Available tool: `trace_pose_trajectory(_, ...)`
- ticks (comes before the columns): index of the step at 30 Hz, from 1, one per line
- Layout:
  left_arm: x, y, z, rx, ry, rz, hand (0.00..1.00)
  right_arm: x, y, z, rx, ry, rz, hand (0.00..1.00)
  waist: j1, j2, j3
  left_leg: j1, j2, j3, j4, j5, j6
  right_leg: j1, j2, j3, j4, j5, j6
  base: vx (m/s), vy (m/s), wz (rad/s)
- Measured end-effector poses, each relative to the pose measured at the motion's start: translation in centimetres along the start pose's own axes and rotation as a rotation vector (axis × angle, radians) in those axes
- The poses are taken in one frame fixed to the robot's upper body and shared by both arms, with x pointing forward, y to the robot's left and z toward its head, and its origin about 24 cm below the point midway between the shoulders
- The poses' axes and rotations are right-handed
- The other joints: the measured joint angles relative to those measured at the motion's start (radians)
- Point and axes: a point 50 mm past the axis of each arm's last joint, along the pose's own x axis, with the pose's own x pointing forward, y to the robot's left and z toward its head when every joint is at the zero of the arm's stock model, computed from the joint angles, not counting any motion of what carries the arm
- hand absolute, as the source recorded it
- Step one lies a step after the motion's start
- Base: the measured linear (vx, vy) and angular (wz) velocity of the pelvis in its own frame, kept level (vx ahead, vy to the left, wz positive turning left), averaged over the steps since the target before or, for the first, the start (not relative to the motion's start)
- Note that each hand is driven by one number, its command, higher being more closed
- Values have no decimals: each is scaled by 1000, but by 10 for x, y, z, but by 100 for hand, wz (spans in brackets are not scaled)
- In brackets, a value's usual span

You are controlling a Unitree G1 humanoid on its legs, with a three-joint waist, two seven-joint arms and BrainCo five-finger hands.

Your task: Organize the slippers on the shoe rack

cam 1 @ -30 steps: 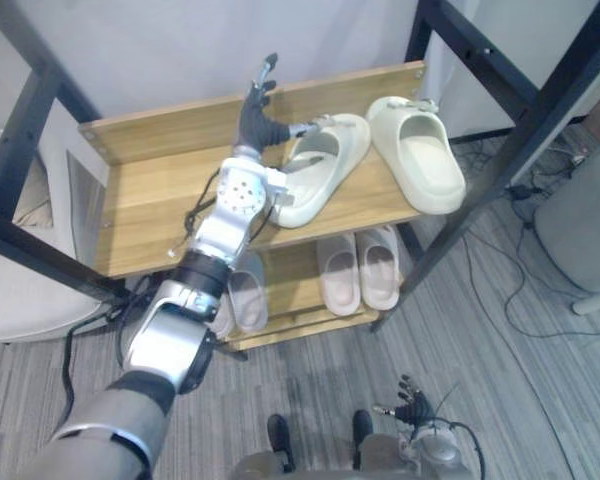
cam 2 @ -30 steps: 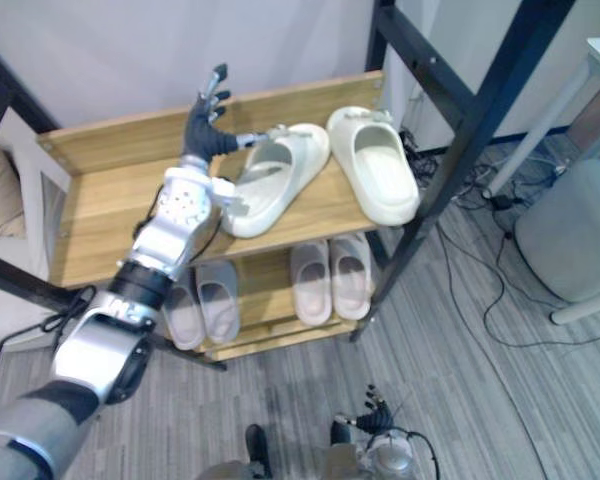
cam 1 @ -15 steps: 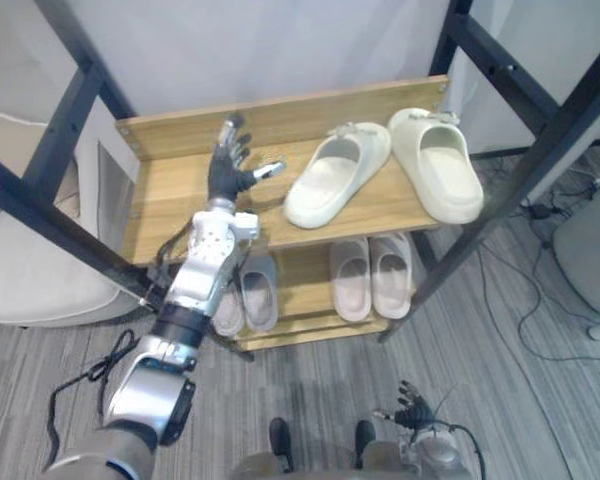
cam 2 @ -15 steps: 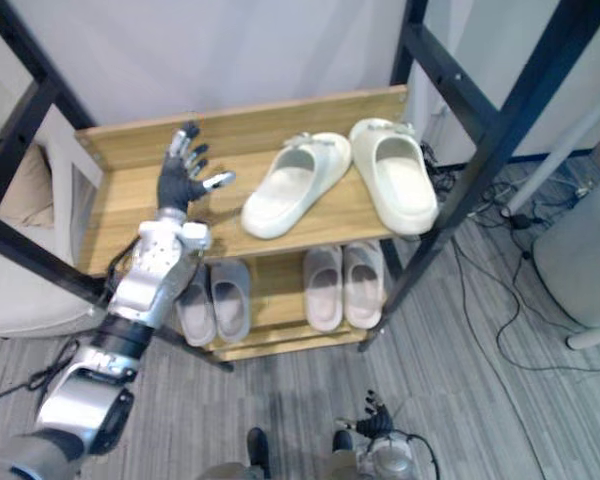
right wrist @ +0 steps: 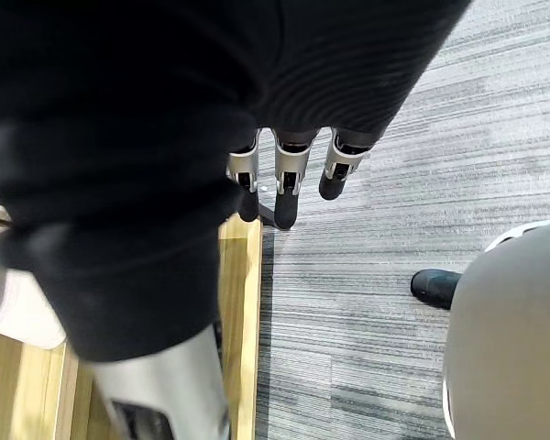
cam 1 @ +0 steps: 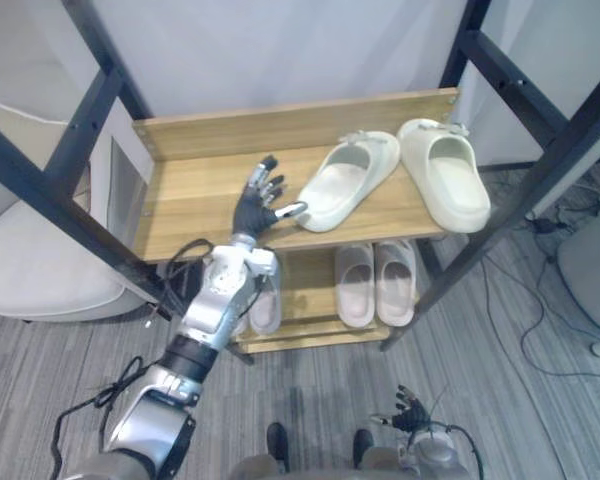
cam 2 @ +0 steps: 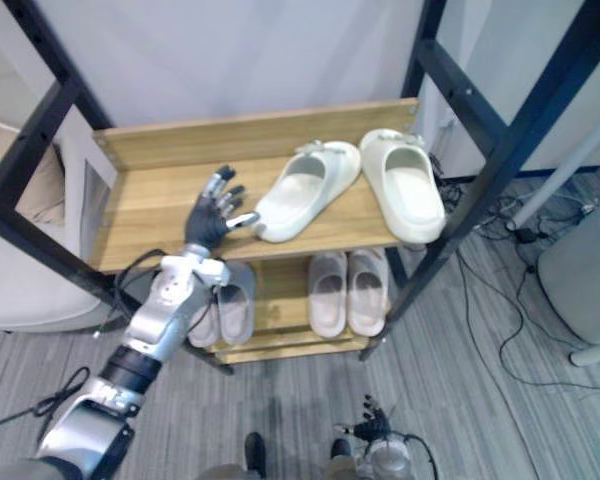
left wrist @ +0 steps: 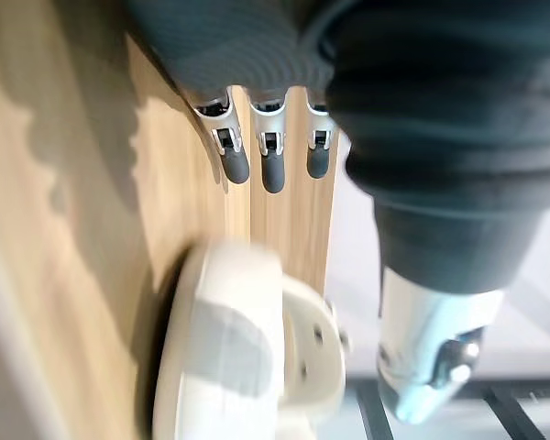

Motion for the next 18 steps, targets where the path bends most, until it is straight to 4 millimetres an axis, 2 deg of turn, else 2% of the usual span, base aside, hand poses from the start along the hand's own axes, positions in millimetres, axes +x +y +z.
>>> trace_pose_trajectory(8, -2, -25, -5, -87, 27, -81, 0, 1, 1, -1, -5, 12, 4, 0, 0, -4, -3, 5, -1, 1, 0, 0, 0, 8, -1, -4, -5, 2, 3, -11, 2, 1)
trace_pose_trajectory(12, -4, -46, -9, -119, 42, -150, 0, 1, 3, -1, -14, 14, 13, 0, -2, -11, -9, 4, -2, 2, 0, 0, 0, 11, -2, -3, -18, 9, 4, -3, 1, -2)
trace_pose_trajectory(14, -4, -58, -9, -135, 51, -194, 0, 1, 3, -1, -16, 15, 14, 0, -5, -12, -9, 4, -3, 3, 0, 0, 0, 11, -2, -2, -19, 10, 5, 0, 0, 0)
trace_pose_trajectory(18, 0, -70, -6, -146, 42, -228, 0, 2, 4, 1, -18, 10, 16, 0, -17, -12, -9, 4, -2, 6, 0, 0, 0, 11, -1, 2, -22, 14, 5, -5, 0, -2)
